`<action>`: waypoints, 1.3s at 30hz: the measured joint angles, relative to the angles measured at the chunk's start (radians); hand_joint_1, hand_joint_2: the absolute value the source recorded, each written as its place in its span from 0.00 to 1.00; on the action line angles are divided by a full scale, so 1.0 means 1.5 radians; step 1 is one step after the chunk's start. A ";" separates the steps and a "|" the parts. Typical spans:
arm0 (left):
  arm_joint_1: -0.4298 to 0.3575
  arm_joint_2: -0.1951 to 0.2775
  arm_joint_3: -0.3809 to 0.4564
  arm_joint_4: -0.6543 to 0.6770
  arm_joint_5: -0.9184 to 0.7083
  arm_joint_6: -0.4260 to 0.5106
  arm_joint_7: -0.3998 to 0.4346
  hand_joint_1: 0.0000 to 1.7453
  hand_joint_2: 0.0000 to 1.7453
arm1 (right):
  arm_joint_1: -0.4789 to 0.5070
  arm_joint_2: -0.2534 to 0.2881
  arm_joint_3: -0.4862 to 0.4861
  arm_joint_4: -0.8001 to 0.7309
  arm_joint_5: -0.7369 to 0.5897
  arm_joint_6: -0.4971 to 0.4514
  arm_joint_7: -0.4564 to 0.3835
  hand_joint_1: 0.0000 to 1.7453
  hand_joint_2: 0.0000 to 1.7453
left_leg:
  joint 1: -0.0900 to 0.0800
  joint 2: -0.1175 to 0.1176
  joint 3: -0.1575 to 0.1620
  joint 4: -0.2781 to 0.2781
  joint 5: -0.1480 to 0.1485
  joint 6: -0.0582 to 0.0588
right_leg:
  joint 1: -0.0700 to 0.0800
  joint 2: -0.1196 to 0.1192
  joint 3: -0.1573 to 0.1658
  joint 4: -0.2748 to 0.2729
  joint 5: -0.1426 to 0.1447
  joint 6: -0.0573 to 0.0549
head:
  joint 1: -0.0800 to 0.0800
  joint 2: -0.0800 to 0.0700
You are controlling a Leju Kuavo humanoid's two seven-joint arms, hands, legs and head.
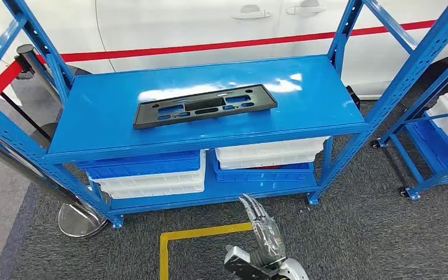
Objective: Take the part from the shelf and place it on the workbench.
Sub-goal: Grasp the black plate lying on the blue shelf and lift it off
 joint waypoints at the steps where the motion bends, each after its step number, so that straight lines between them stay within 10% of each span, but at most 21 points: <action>1: -0.001 0.000 -0.001 0.000 -0.002 -0.001 0.000 0.00 0.00 | -0.004 -0.002 0.009 0.000 0.024 -0.006 0.009 0.00 1.00 | 0.000 0.000 0.000 0.000 0.000 0.000 | 0.000 0.000 0.000 0.000 0.000 0.000 | 0.000 0.000; 11: -0.009 0.000 -0.024 0.000 -0.020 -0.008 0.006 0.00 0.00 | -0.069 -0.029 0.108 0.021 0.300 -0.066 0.141 0.00 1.00 | 0.000 0.000 0.000 0.000 0.000 0.000 | 0.000 -0.001 0.000 0.000 0.000 0.000 | 0.000 0.000; 23: -0.012 0.000 -0.034 0.000 -0.010 -0.044 0.000 0.00 0.00 | -0.152 -0.031 0.132 0.057 0.290 -0.057 0.181 0.00 1.00 | 0.000 0.000 0.000 0.000 0.000 0.000 | 0.000 0.000 0.000 0.000 0.000 0.000 | 0.000 0.000; 27: -0.013 0.002 -0.032 0.000 0.002 -0.062 -0.019 0.00 1.00 | -0.194 -0.031 0.132 0.066 0.284 -0.037 0.195 0.00 1.00 | 0.000 0.000 0.000 0.000 0.000 0.000 | 0.000 0.000 0.000 0.000 0.000 0.000 | 0.000 0.000; 30: -0.014 0.004 -0.032 0.000 -0.001 -0.063 -0.028 0.00 1.00 | -0.221 -0.031 0.130 0.071 0.280 -0.025 0.200 0.00 1.00 | 0.000 0.000 0.000 0.000 0.000 0.000 | 0.000 0.000 0.000 0.000 0.000 0.000 | 0.000 0.000; 34: -0.015 0.005 -0.031 0.000 0.011 -0.065 -0.052 0.00 0.00 | -0.242 -0.031 0.128 0.075 0.277 -0.016 0.204 0.00 1.00 | 0.000 0.000 0.000 0.000 0.000 0.000 | 0.000 -0.001 0.000 0.000 0.000 0.000 | 0.000 0.000; 39: -0.016 0.005 -0.016 0.000 0.034 -0.064 -0.085 0.00 0.00 | -0.243 -0.031 0.129 0.078 0.274 -0.011 0.205 0.00 1.00 | 0.000 0.000 0.000 0.000 0.000 0.000 | 0.000 0.000 0.000 0.000 0.000 0.000 | 0.000 0.000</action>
